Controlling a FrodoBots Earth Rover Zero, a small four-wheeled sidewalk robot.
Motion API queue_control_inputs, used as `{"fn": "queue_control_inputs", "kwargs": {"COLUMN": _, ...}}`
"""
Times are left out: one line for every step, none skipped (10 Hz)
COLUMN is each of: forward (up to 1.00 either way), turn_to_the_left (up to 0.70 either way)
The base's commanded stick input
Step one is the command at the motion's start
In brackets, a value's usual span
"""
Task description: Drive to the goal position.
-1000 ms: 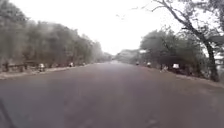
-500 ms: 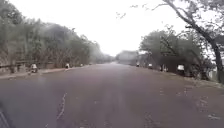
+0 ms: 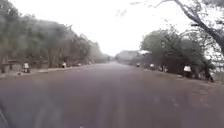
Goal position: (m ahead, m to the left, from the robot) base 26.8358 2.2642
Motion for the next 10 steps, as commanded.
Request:
{"fn": "queue_control_inputs", "kwargs": {"forward": 1.00, "turn_to_the_left": 0.00}}
{"fn": "queue_control_inputs", "kwargs": {"forward": 1.00, "turn_to_the_left": 0.00}}
{"fn": "queue_control_inputs", "kwargs": {"forward": 1.00, "turn_to_the_left": 0.00}}
{"fn": "queue_control_inputs", "kwargs": {"forward": 1.00, "turn_to_the_left": 0.00}}
{"fn": "queue_control_inputs", "kwargs": {"forward": 1.00, "turn_to_the_left": 0.00}}
{"fn": "queue_control_inputs", "kwargs": {"forward": 1.00, "turn_to_the_left": 0.00}}
{"fn": "queue_control_inputs", "kwargs": {"forward": 1.00, "turn_to_the_left": 0.00}}
{"fn": "queue_control_inputs", "kwargs": {"forward": 1.00, "turn_to_the_left": 0.00}}
{"fn": "queue_control_inputs", "kwargs": {"forward": 1.00, "turn_to_the_left": 0.00}}
{"fn": "queue_control_inputs", "kwargs": {"forward": 1.00, "turn_to_the_left": 0.00}}
